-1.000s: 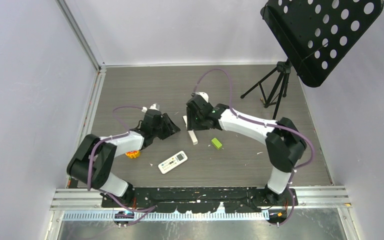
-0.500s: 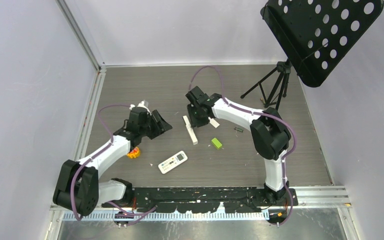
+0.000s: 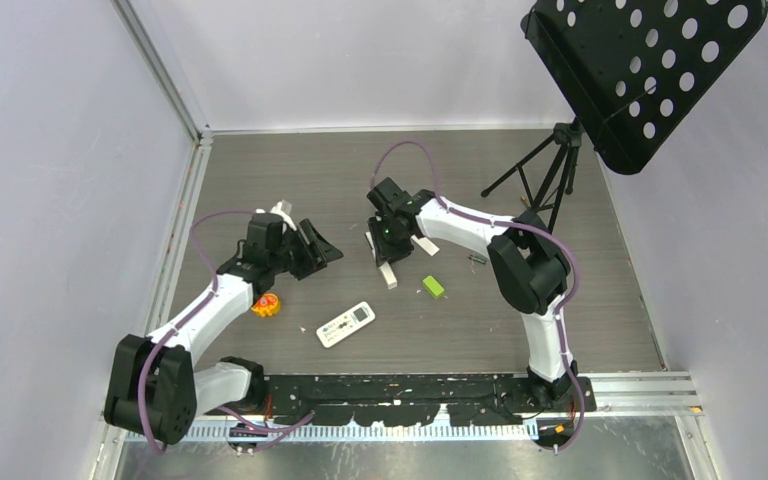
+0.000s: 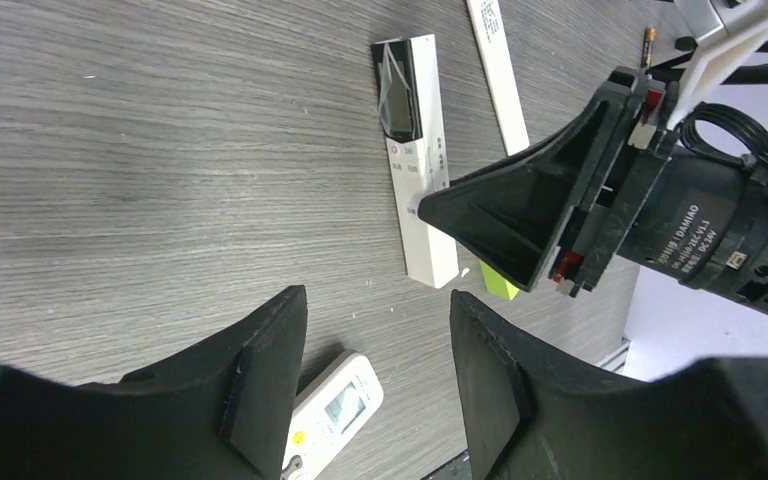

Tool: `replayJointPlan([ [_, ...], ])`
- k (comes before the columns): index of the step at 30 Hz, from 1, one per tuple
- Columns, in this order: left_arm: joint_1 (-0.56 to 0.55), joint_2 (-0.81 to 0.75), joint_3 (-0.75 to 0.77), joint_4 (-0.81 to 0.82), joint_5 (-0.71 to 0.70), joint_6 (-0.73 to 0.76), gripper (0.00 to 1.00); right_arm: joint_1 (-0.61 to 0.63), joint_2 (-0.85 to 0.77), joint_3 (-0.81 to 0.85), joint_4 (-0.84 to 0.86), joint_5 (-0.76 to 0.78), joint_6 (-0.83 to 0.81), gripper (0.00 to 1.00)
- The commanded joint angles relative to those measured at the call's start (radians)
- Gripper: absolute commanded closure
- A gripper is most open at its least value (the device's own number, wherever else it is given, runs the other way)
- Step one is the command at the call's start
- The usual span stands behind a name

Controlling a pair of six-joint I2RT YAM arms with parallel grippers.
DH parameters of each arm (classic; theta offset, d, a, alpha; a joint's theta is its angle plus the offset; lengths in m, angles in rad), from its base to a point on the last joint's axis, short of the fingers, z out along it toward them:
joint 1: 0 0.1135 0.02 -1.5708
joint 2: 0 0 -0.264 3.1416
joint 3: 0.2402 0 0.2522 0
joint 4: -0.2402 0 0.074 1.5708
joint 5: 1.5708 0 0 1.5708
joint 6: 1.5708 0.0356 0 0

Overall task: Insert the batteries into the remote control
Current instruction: Adjust the remote control at the center of the board.

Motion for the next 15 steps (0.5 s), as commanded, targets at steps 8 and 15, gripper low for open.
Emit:
replayJointPlan([
  [8,0.011,-0.053,0.066,-0.065,0.071,0.060,0.42,0.075,0.046,0.092,-0.045,0.183,-0.023,0.79],
  [15,0.013,-0.113,0.129,-0.289,-0.171,0.151,0.41,0.221,0.170,0.238,-0.247,0.543,-0.016,0.80],
])
